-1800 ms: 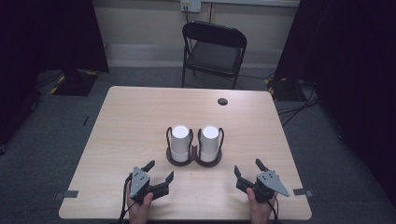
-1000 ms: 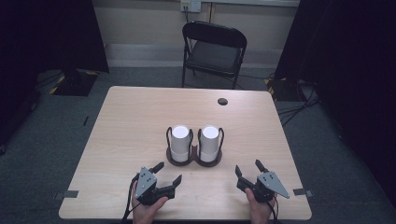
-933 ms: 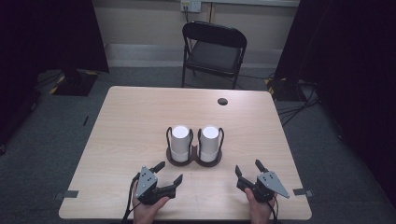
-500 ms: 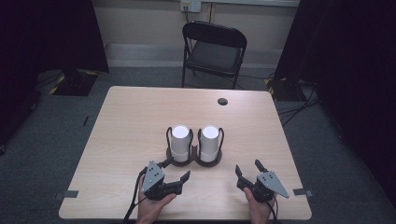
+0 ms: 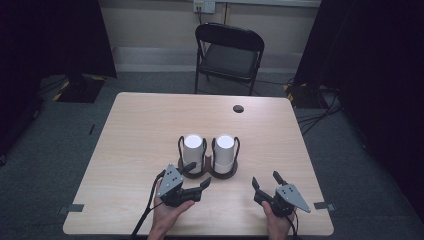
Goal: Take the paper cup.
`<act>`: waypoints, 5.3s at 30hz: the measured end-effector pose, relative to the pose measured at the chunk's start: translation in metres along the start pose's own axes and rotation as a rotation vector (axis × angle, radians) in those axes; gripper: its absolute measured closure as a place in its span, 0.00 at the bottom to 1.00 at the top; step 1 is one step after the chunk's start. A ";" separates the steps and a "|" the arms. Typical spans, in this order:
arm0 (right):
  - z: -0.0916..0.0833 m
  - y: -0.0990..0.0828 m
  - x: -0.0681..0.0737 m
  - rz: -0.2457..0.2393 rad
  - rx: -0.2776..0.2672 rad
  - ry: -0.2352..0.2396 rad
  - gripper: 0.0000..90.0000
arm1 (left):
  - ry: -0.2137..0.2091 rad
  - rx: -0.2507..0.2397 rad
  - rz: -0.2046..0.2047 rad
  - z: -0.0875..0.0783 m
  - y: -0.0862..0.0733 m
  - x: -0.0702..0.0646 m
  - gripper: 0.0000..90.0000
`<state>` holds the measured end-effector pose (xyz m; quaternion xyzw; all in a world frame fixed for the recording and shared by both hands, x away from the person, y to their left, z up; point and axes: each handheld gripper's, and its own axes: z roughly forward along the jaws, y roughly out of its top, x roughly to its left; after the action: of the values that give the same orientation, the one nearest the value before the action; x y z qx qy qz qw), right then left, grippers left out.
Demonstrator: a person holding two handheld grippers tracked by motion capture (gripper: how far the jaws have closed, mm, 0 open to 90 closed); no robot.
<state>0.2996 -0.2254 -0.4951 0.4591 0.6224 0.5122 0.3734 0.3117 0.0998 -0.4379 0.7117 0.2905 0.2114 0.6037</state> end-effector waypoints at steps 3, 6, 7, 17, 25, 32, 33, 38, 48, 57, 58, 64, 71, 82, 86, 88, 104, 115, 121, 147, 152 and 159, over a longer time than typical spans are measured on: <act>0.001 0.000 0.000 0.007 0.003 -0.002 0.24 | -0.009 0.004 0.023 0.006 0.006 -0.002 0.31; 0.000 0.000 0.000 0.009 0.003 -0.004 0.24 | -0.033 0.009 0.032 0.013 0.011 -0.003 0.30; 0.000 0.000 0.000 0.006 0.002 -0.005 0.24 | -0.036 0.008 0.034 0.015 0.011 -0.003 0.30; 0.001 0.000 0.001 -0.005 0.007 -0.012 0.24 | -0.035 0.005 0.027 0.029 0.023 0.004 0.30; 0.001 0.000 0.001 -0.001 0.011 -0.010 0.25 | -0.030 -0.017 0.021 0.037 0.033 0.010 0.30; 0.001 0.001 0.000 0.002 0.015 -0.003 0.25 | -0.026 -0.011 0.022 0.050 0.043 0.014 0.30; 0.001 0.001 0.000 0.002 0.016 -0.004 0.25 | -0.024 -0.008 0.024 0.052 0.044 0.014 0.30; 0.001 0.001 0.000 0.004 0.015 -0.001 0.25 | -0.035 0.013 0.032 0.062 0.049 0.016 0.31; 0.001 0.001 0.000 0.003 0.019 0.002 0.25 | -0.013 0.067 0.036 0.084 0.056 0.022 0.27; 0.002 0.001 0.000 0.003 0.021 0.005 0.25 | -0.003 0.099 0.028 0.099 0.051 0.029 0.26; 0.002 0.001 0.000 0.003 0.019 0.004 0.25 | -0.002 0.106 0.034 0.101 0.051 0.030 0.27; 0.002 0.001 0.000 0.001 0.022 0.005 0.25 | -0.011 0.128 0.061 0.108 0.056 0.027 0.28; 0.002 0.001 0.000 0.000 0.018 0.004 0.25 | -0.005 0.139 0.073 0.114 0.056 0.025 0.31; 0.001 0.001 0.000 0.003 0.016 0.007 0.25 | 0.018 0.166 0.083 0.119 0.054 0.025 0.37; 0.002 0.001 0.000 0.005 0.022 0.008 0.25 | 0.019 0.166 0.090 0.120 0.054 0.025 0.38; 0.002 0.001 0.000 0.000 0.021 0.006 0.25 | 0.018 0.168 0.088 0.119 0.054 0.025 0.38; 0.001 0.000 0.000 0.001 0.015 0.003 0.25 | 0.017 0.180 0.072 0.120 0.054 0.027 0.38; 0.001 0.000 0.000 0.000 0.010 0.002 0.25 | 0.017 0.162 0.048 0.116 0.055 0.029 0.38; 0.001 0.000 0.000 0.002 0.011 0.002 0.25 | 0.010 0.139 0.040 0.114 0.058 0.029 0.38; 0.001 0.001 0.000 -0.001 0.017 0.004 0.25 | 0.017 0.040 0.016 0.102 0.067 0.029 0.38; 0.001 0.001 0.000 -0.001 0.017 0.004 0.25 | 0.013 0.029 0.014 0.099 0.070 0.029 0.38; 0.001 0.000 0.000 0.000 0.014 0.003 0.25 | 0.010 0.001 0.016 0.094 0.074 0.030 0.38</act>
<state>0.3005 -0.2248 -0.4949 0.4609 0.6267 0.5085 0.3692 0.4069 0.0428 -0.3840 0.7132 0.2879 0.2194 0.6003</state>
